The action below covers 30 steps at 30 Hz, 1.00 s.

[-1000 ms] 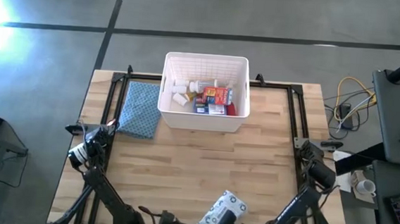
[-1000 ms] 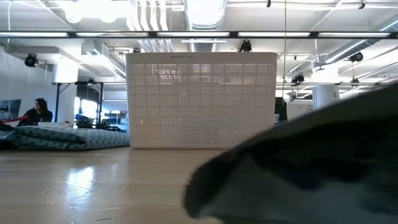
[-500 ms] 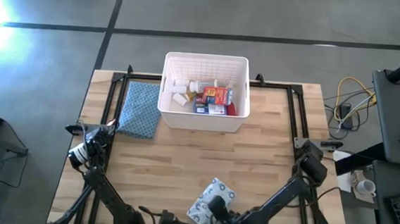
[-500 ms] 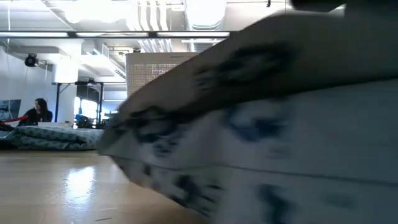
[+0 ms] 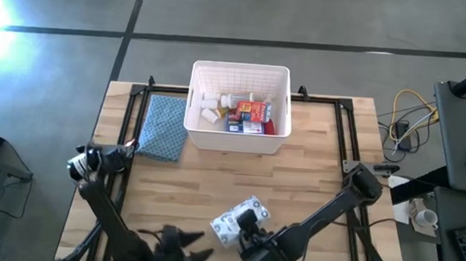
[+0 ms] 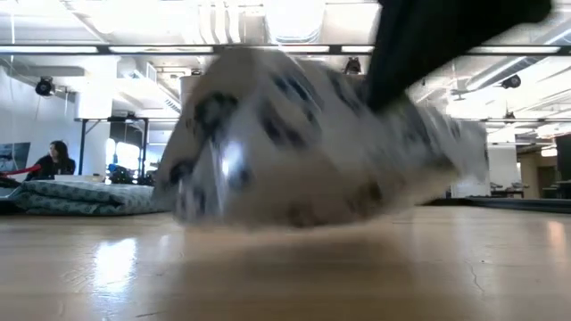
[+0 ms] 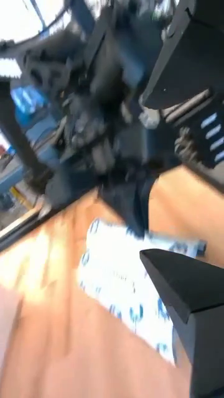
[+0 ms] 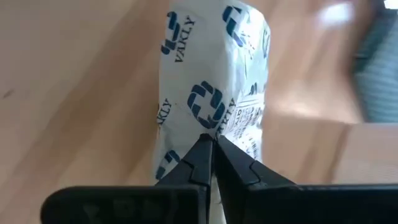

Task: Pick & place medical supplies in basket/bin
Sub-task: Put the mailer bag into the white bin

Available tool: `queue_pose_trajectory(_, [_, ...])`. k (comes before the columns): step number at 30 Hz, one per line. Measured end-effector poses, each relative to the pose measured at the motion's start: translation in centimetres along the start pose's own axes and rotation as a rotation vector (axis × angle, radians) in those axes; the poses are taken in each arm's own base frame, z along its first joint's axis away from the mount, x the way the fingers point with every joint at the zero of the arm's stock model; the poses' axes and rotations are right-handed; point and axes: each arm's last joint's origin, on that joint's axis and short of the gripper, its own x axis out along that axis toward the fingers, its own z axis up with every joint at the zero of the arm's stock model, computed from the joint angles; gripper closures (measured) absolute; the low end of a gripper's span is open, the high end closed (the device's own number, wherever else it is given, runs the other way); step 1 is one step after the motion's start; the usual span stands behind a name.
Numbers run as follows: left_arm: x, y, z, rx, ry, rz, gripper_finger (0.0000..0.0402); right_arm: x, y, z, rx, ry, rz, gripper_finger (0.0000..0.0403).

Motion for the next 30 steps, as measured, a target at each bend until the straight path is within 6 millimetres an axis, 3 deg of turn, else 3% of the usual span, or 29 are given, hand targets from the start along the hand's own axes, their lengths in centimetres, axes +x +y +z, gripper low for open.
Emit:
queue_pose_trajectory(6, [-0.9,0.2,4.5,0.064,0.002,0.070,0.0039,-3.6,-4.0,0.0,0.115,-0.077,-0.086,0.0396])
queue_pose_trajectory(11, [-1.3,0.1,6.9,0.105,0.004,0.099,0.0039,-6.5,-8.2,-1.0,0.239,-0.100,-0.212,0.0395])
queue_pose_trajectory(20, [-0.5,0.9,7.6,0.082,-0.021,0.132,0.0039,-12.7,-17.4,-4.9,0.452,-0.157,-0.493,0.0395])
queue_pose_trajectory(24, [0.9,2.2,7.7,0.012,-0.062,0.172,0.0039,-13.9,-22.5,-7.4,0.449,-0.134,-0.593,0.0395])
queue_pose_trajectory(30, [3.7,4.5,9.0,-0.128,-0.159,0.243,0.0039,-13.3,-30.6,-11.2,0.432,-0.214,-0.623,0.0395])
